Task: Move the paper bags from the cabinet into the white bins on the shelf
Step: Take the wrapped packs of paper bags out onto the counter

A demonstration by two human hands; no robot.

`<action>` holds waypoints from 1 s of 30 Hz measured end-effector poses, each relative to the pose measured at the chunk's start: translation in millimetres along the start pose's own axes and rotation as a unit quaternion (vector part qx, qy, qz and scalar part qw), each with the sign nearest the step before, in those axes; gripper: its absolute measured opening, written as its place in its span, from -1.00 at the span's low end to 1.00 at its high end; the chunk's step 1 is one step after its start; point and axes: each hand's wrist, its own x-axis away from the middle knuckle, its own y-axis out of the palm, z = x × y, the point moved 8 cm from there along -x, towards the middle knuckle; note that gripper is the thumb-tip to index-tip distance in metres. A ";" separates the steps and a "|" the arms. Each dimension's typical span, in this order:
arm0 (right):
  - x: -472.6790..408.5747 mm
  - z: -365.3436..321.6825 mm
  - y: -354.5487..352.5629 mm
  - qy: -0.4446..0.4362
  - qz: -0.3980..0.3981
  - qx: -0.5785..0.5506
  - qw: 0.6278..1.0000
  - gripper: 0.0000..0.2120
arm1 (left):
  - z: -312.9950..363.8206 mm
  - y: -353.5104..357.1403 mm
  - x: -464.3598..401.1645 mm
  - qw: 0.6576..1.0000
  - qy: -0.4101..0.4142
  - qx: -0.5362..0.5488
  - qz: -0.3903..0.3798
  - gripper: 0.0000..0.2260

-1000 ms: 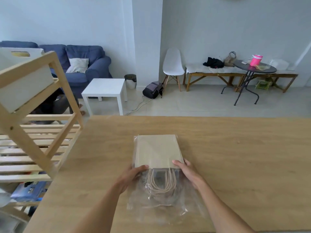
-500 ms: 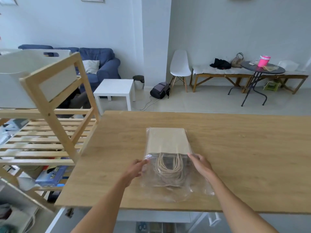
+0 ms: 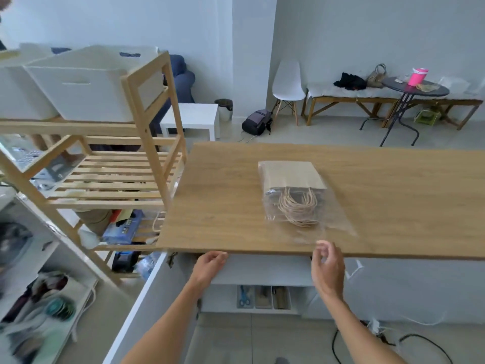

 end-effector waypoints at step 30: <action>-3.9 145.0 431.5 0.340 -0.399 -0.159 0.837 -0.18 | -226.9 -48.3 -268.0 0.962 -0.068 0.214 0.153 -0.39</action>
